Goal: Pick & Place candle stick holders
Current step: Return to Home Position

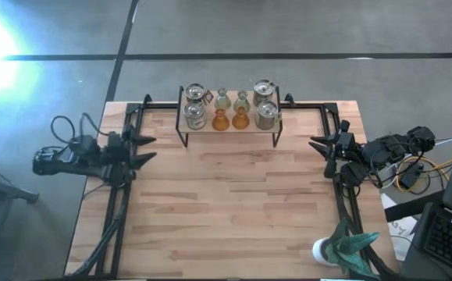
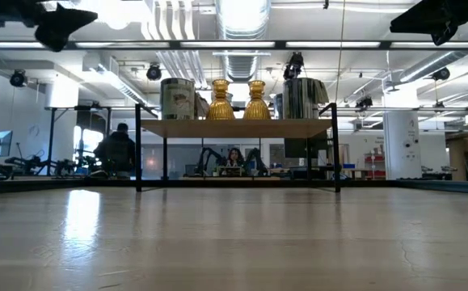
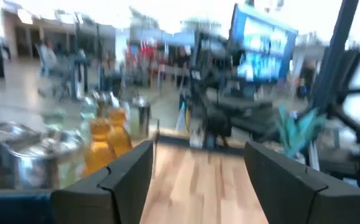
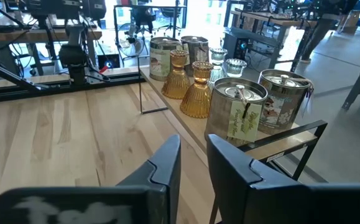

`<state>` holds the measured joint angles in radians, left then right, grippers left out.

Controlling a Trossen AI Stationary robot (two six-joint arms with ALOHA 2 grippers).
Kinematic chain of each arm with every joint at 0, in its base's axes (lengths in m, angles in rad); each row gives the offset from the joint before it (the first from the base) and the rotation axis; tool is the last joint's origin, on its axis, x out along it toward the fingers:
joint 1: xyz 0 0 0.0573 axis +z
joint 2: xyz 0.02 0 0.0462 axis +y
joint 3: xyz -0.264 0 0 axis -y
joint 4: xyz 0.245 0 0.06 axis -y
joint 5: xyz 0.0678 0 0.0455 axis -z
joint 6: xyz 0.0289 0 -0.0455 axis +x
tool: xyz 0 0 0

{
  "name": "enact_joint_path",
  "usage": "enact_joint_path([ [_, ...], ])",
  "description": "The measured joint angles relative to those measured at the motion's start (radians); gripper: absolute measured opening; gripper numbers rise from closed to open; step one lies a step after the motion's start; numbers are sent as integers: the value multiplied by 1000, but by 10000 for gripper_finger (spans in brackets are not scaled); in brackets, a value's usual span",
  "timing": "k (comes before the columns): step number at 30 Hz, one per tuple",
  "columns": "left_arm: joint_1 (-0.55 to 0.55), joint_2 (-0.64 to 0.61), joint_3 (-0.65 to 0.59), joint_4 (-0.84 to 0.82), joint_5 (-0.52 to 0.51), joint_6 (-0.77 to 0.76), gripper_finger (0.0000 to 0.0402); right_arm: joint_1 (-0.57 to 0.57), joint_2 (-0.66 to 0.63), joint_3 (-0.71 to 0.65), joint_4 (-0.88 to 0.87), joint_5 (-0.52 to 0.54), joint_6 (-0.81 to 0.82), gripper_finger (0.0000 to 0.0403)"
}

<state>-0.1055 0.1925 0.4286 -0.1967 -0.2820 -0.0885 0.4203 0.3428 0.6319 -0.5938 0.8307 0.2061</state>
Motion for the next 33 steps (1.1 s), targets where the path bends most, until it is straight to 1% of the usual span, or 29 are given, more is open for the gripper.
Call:
enact_joint_path([
  [3,6,-84,-65,12,-5,13,252,0,0,0,0,0,0,68],
  [7,32,-185,-139,2,32,15,252,0,0,0,0,0,0,71],
  [8,40,-190,-158,15,42,15,252,0,0,0,0,0,0,73],
  [10,59,-191,-181,-40,64,17,251,0,1,0,0,0,0,77],
  [12,76,-188,-182,-35,81,32,250,0,1,0,-1,0,0,81],
  [16,101,-191,-237,-47,136,40,249,0,1,0,0,0,0,87],
  [18,105,-192,-271,-27,160,40,249,0,2,0,-1,0,0,89],
  [21,106,-192,-351,14,167,39,243,0,2,0,-1,0,0,91],
  [22,106,-192,-369,80,169,41,238,0,2,0,0,0,0,92],
  [27,108,-191,-378,108,181,115,208,0,5,0,0,0,0,84],
  [30,108,-191,-378,103,185,105,198,0,8,-1,0,0,0,77],
  [33,108,-181,-379,111,180,90,195,0,8,-2,-1,0,0,72],
])
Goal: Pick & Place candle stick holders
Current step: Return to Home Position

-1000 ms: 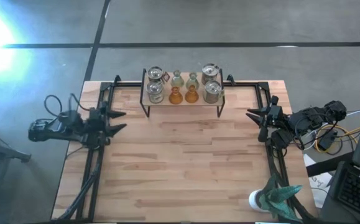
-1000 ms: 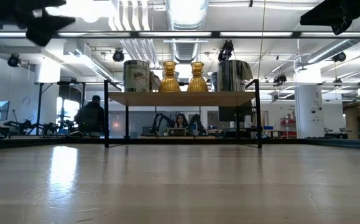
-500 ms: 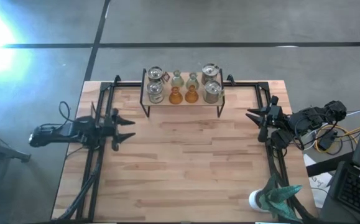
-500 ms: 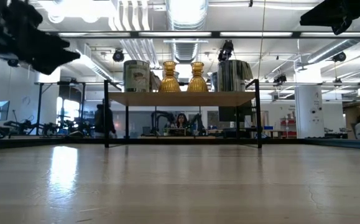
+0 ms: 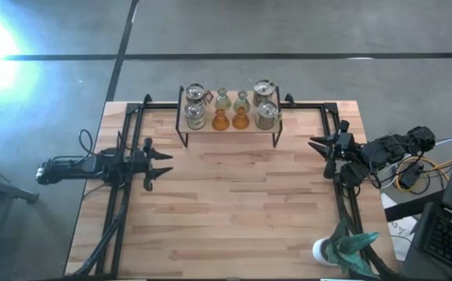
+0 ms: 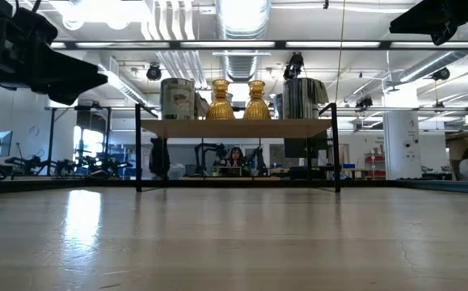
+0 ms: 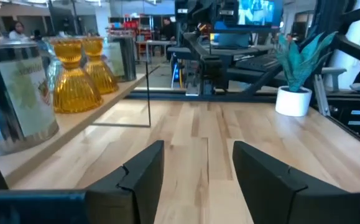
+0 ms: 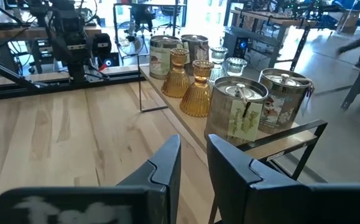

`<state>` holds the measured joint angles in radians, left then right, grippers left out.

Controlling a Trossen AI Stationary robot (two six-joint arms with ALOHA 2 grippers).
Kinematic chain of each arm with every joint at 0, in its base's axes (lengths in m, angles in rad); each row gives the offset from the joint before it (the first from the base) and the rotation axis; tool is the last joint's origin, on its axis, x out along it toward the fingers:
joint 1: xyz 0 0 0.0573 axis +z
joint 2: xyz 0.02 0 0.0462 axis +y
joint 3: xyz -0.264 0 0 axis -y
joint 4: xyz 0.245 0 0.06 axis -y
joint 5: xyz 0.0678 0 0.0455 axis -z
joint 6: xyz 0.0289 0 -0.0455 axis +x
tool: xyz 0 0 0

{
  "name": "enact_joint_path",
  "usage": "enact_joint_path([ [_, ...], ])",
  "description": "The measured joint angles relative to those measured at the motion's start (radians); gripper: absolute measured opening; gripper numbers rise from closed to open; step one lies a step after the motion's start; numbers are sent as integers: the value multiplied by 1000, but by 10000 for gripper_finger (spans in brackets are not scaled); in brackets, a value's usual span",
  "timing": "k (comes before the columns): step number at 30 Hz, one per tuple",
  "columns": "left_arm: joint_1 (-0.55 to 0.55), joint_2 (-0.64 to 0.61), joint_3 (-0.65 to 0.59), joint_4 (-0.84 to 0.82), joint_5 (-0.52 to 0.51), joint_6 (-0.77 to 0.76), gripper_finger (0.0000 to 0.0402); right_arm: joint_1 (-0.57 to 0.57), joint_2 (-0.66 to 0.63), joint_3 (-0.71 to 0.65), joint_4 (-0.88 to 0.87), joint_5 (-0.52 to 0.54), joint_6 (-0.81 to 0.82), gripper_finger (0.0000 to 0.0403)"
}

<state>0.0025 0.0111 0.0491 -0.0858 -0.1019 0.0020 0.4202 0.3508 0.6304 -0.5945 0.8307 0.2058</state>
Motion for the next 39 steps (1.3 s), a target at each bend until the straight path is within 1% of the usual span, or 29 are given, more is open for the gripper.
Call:
enact_joint_path([
  [5,0,13,-2,9,-3,-4,195,0,-1,0,0,0,0,69],
  [22,0,14,-3,11,-3,-6,195,0,-1,0,1,0,2,91],
  [27,0,14,-3,11,-3,-6,195,0,-1,-1,86,0,60,81],
  [29,0,14,-3,11,-3,-6,195,0,-10,-6,105,0,32,77],
  [31,0,14,-3,12,-3,-6,195,0,-18,-37,259,-6,3,73],
  [32,0,14,-3,12,-3,-6,195,-3,-25,-67,363,-42,-39,71],
  [33,0,14,-3,12,-3,-6,195,-6,-33,-106,471,-119,-105,69],
  [34,0,14,-3,12,-3,-6,195,-13,-43,-151,586,-235,-183,68],
  [35,0,14,-3,12,-3,-6,195,-23,-54,-200,687,-375,-257,68],
  [36,0,14,-3,12,-3,-6,195,-34,-68,-248,759,-497,-302,68],
  [37,0,14,-3,12,-3,-6,195,-45,-80,-294,814,-574,-310,68],
  [38,0,14,-3,12,-3,-6,195,-54,-88,-326,861,-610,-290,70],
  [39,0,14,-3,12,-3,-6,195,-61,-96,-352,892,-619,-251,71],
])
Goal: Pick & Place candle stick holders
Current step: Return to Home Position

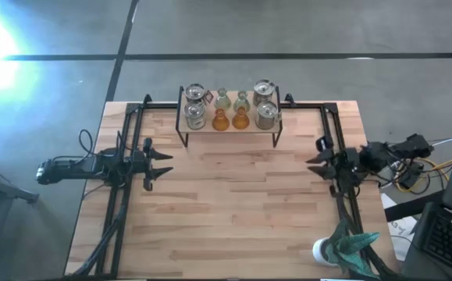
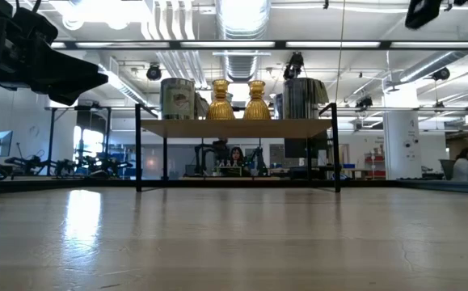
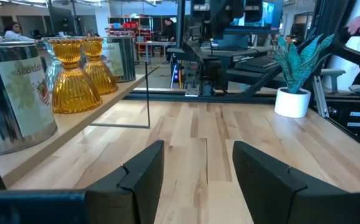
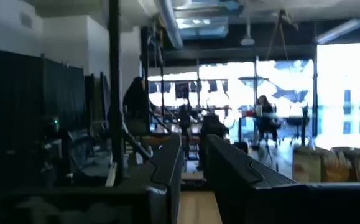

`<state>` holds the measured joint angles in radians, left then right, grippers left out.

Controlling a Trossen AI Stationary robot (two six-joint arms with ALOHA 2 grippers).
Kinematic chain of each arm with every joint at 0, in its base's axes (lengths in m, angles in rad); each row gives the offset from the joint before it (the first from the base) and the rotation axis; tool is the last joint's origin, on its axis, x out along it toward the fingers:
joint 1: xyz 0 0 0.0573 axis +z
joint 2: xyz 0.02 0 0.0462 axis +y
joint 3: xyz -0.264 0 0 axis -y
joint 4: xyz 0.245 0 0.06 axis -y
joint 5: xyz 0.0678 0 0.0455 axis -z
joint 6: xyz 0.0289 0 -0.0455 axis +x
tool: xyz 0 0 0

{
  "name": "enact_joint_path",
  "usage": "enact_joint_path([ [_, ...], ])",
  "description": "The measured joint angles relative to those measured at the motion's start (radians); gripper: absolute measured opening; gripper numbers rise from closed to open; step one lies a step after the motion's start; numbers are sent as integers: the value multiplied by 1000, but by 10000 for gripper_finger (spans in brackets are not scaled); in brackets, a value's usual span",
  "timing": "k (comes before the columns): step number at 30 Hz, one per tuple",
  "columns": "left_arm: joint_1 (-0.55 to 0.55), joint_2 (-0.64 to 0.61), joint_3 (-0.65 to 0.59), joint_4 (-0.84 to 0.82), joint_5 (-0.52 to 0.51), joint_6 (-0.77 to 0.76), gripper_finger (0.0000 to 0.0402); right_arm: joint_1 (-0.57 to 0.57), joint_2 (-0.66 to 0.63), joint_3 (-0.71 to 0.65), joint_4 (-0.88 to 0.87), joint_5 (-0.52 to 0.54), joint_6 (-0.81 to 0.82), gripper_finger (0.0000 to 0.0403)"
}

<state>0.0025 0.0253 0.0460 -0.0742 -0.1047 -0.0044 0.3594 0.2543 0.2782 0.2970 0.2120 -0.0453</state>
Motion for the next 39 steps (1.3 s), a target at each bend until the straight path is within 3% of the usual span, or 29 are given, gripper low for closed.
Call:
enact_joint_path([
  [10,0,0,0,0,0,0,195,-111,-84,-174,5,-24,100,87],
  [16,0,0,0,0,0,0,195,-271,-163,-260,2,-196,132,91],
  [20,0,0,0,0,0,0,195,-351,-184,-269,-75,-243,153,85],
  [28,0,0,0,0,0,0,195,-375,-254,-267,-289,-229,65,70],
  [39,0,0,-1,4,0,0,195,-380,-217,-268,-293,-212,81,80],
])
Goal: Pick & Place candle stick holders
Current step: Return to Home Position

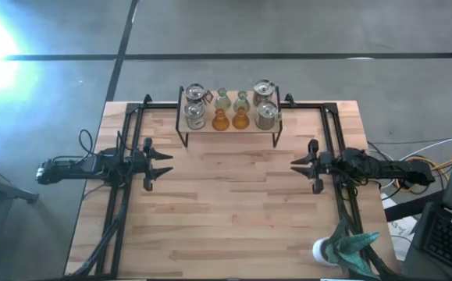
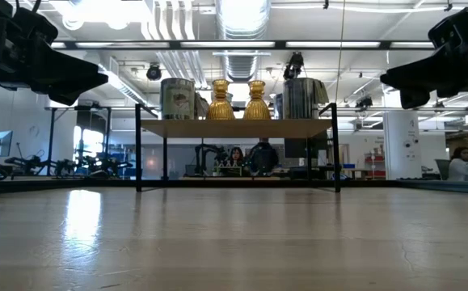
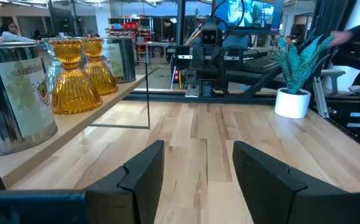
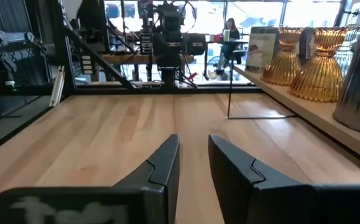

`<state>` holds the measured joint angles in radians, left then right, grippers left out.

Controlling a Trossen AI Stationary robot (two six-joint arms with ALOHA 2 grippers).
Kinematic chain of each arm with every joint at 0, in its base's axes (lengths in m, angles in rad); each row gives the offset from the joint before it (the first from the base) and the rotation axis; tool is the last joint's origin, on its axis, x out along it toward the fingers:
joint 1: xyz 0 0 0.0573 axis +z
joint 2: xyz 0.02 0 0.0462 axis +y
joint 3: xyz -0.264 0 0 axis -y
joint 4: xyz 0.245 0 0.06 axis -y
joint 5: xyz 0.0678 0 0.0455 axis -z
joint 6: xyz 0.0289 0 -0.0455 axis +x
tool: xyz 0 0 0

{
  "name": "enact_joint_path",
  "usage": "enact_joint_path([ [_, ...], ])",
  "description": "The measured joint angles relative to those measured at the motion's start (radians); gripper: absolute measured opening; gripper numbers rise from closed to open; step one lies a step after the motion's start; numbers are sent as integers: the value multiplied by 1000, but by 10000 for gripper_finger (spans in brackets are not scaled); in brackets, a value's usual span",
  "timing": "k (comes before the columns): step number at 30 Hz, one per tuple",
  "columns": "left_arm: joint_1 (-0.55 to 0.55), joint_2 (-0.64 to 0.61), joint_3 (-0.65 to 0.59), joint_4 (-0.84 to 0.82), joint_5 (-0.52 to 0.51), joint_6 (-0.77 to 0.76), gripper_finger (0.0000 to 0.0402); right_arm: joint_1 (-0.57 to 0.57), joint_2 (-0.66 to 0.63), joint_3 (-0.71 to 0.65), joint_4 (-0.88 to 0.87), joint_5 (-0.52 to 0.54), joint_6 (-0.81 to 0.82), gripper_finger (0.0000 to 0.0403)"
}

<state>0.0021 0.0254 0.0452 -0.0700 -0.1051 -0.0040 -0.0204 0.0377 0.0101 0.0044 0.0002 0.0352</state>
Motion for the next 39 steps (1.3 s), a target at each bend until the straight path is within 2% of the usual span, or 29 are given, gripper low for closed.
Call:
enact_joint_path([
  [11,0,0,0,1,0,0,195,0,4,0,1,0,-1,91],
  [25,0,0,0,2,0,0,195,0,-36,0,1,1,-2,68],
  [39,0,0,0,2,0,0,195,0,-36,0,1,1,-2,89],
])
